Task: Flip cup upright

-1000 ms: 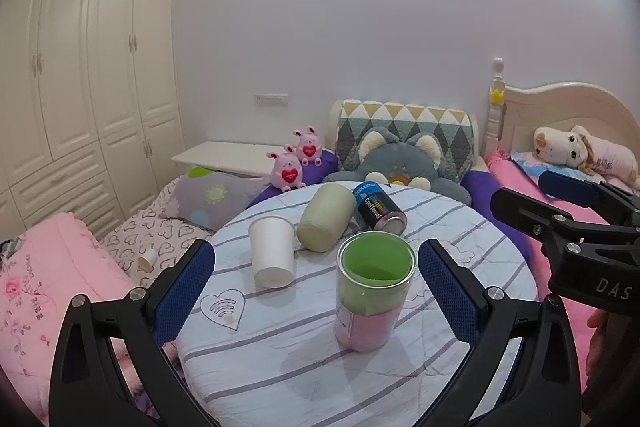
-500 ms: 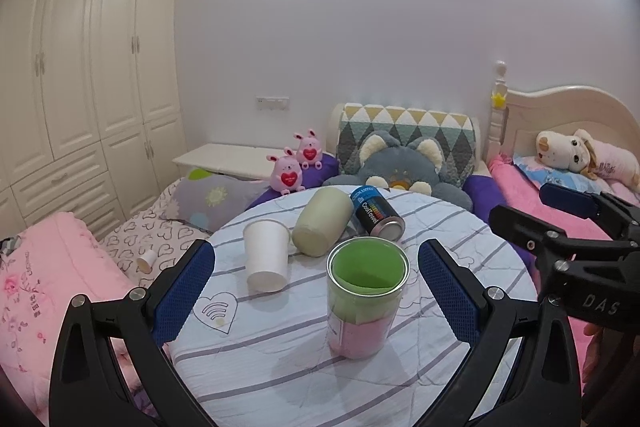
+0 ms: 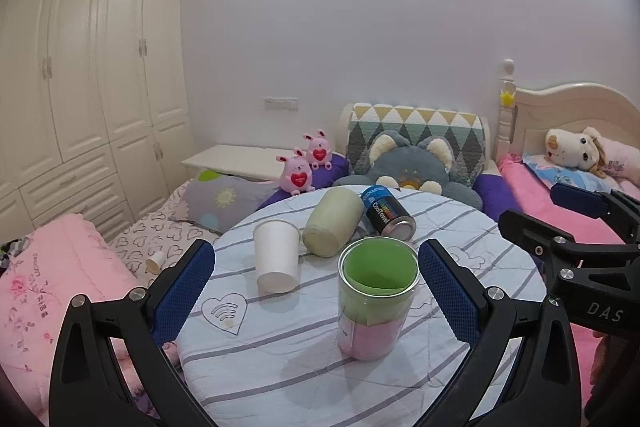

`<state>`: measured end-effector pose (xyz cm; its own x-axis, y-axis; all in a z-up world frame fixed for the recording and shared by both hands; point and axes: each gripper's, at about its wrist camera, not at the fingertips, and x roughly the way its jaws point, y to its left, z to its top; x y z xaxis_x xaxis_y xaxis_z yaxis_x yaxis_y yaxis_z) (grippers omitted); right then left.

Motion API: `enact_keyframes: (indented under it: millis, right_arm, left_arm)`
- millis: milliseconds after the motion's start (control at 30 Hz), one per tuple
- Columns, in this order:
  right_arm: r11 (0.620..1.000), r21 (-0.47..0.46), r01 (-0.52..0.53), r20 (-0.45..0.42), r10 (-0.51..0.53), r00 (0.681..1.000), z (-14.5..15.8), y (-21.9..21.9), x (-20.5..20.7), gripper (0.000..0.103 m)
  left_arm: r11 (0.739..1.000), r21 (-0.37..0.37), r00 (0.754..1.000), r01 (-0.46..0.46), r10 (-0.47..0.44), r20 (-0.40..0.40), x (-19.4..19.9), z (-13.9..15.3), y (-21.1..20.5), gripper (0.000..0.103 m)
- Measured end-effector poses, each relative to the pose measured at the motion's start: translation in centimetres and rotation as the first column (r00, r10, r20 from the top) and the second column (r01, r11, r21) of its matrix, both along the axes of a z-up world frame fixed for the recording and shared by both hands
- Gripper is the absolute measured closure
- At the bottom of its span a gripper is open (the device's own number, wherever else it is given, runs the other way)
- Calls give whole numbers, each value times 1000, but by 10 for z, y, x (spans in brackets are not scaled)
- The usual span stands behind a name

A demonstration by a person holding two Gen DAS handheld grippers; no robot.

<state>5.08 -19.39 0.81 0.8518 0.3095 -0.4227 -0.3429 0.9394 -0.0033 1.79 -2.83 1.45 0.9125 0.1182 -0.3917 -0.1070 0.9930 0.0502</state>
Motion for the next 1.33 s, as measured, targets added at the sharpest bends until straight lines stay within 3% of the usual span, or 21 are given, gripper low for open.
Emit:
enact_keyframes:
  millis: [1333]
  right_arm:
    - [1000,-15,-3,-3,3,1000,1,0,0,20]
  left_arm:
    - [1000,-3,1000,-12,12,-16,2,-10,1,0]
